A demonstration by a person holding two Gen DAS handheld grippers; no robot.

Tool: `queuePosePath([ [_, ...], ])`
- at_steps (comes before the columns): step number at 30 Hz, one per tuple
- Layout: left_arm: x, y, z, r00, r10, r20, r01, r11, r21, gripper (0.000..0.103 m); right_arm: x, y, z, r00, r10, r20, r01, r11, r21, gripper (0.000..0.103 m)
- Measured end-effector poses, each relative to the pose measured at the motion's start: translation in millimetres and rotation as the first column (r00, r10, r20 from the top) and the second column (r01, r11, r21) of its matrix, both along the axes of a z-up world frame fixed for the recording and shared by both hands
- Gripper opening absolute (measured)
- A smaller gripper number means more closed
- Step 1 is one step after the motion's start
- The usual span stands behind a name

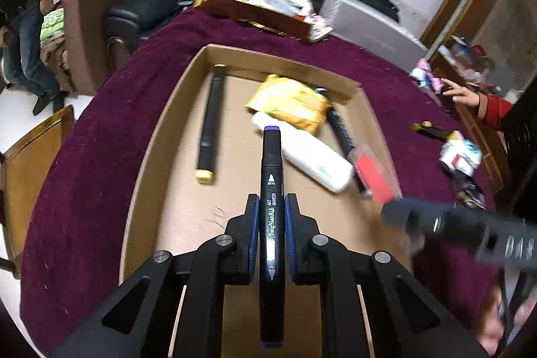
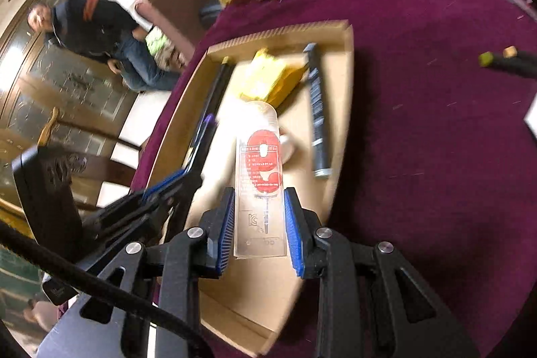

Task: Organize objects
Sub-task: 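Carry the marker and clear package to the tray and release them, then grasp the white red-labelled pill bottle with the left gripper while the right grasps the black snack bag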

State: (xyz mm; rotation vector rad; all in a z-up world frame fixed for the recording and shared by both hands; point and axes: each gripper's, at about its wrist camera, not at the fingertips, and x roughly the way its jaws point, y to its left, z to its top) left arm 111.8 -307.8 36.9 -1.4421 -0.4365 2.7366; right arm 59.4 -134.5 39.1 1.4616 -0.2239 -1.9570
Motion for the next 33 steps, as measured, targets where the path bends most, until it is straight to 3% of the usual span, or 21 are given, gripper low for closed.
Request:
queuePosePath([
  [7, -22.6, -18.1, -20.6, 0.996, 0.05, 0.075, -0.05, 0.999, -0.004, 0.012, -0.1, -37.6, -23.2, 0.998, 0.057, 0.032, -0.058, 0.997, 0.047, 0.026],
  [18, -21.8, -39.9, -11.9, 0.995, 0.086, 0.053, -0.09, 0.994, 0.065, 0.012, -12.9, -70.4, -28.8, 0.995, 0.095, 0.025, -0.097, 0.99, 0.106, 0.026],
  [22, -16.2, -48.5, 2.0, 0.995, 0.1, 0.021, -0.102, 0.989, 0.104, 0.018, -6.4, -77.6, -26.4, 0.991, 0.134, -0.011, -0.131, 0.981, 0.141, 0.027],
  [23, -13.8, -50.8, 7.0, 0.994, 0.106, 0.008, -0.107, 0.988, 0.108, 0.023, -4.8, -77.7, -25.4, 0.991, 0.133, -0.022, -0.128, 0.981, 0.146, 0.03],
  [26, -8.8, -53.0, 24.7, 0.992, 0.122, -0.035, -0.118, 0.989, 0.092, 0.03, 0.0, -79.1, -21.8, 0.989, 0.14, -0.045, -0.132, 0.98, 0.151, 0.057],
  [31, 6.0, -53.1, 54.6, 0.982, 0.153, -0.108, -0.139, 0.982, 0.129, 0.033, 13.5, -53.7, 4.6, 0.984, 0.127, -0.128, -0.115, 0.989, 0.098, 0.058],
  [33, 8.0, -40.7, 65.9, 0.983, 0.124, -0.138, -0.101, 0.981, 0.163, 0.033, 17.3, -27.0, 17.3, 0.982, 0.092, -0.164, -0.081, 0.994, 0.069, 0.058],
])
